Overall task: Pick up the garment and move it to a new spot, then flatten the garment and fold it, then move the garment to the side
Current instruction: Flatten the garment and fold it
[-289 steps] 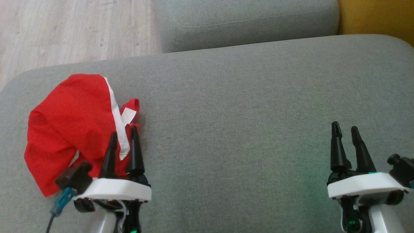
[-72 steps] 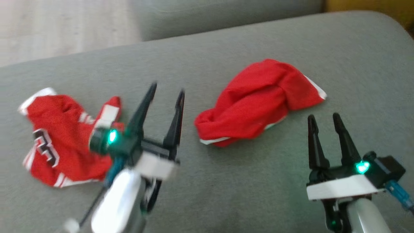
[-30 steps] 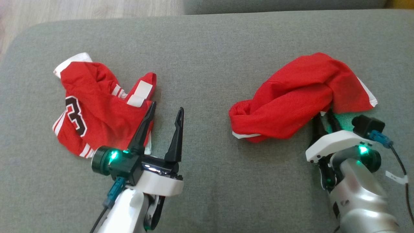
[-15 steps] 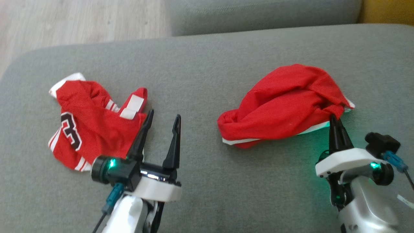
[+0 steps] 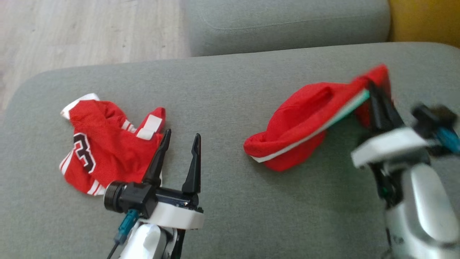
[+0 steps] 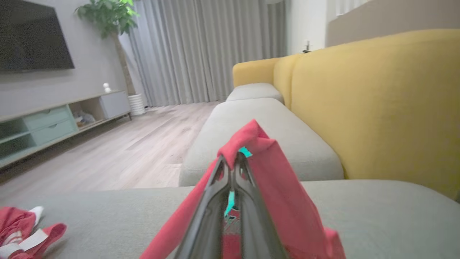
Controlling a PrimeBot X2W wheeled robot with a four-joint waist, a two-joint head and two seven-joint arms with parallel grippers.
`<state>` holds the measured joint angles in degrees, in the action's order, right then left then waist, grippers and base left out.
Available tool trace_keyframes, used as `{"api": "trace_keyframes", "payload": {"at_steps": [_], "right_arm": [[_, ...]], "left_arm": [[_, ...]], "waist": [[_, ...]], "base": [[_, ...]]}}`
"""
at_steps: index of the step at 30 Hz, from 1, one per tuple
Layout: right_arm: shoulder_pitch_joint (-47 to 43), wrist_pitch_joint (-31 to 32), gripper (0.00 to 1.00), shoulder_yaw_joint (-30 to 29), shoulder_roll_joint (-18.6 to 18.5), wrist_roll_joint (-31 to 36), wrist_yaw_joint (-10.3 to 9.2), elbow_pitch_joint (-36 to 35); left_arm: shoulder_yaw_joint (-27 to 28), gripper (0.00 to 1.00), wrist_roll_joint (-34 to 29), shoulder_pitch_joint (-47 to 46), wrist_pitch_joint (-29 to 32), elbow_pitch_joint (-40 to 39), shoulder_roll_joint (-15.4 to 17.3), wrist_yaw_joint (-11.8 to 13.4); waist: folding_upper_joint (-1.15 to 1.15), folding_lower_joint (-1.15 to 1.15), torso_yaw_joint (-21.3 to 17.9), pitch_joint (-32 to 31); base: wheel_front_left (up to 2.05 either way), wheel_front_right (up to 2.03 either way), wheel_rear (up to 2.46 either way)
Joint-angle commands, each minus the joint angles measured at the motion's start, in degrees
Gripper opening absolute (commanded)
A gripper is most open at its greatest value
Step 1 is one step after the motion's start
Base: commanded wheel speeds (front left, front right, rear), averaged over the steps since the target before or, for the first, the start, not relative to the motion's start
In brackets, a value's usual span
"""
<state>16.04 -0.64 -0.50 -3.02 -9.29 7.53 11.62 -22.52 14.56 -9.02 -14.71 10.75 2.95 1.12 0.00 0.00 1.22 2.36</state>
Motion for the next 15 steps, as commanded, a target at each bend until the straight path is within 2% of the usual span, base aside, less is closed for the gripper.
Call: {"api": "trace_keyframes", "payload": {"at_steps": [1,5,8,11,15], "right_arm": [[5.7,2.2,0.0,3.4,0.1,1.5,-0.04,-3.4],[14.8,8.0,0.0,9.2,-0.7,3.9,-0.04,-2.1],[22.3,10.0,0.0,12.4,-1.4,1.0,-0.04,2.2],[29.4,8.9,0.0,14.6,-2.1,-1.9,-0.04,7.0],[36.9,3.5,0.0,12.3,-1.9,-4.1,-0.04,12.3]], "left_arm": [[1.3,1.0,0.4,-1.7,-0.3,-2.2,-0.1,0.5],[0.9,1.0,1.1,-2.0,-0.3,-2.5,-0.1,0.9],[0.6,1.0,1.8,-2.2,-0.3,-2.6,-0.1,1.2],[0.3,1.0,2.6,-1.9,-0.3,-2.6,-0.1,1.7],[0.5,1.0,2.8,-1.2,-0.3,-2.5,-0.1,2.0]], "waist": [[0.0,0.0,0.8,-0.1],[0.0,0.0,2.5,-0.1],[0.0,0.0,4.1,-0.1],[0.0,0.0,5.5,-0.6],[0.0,0.0,6.2,-1.2]], "base": [[0.0,0.0,0.0],[0.0,0.0,0.0],[0.0,0.0,0.0],[0.0,0.0,0.0],[0.0,0.0,0.0]]}}
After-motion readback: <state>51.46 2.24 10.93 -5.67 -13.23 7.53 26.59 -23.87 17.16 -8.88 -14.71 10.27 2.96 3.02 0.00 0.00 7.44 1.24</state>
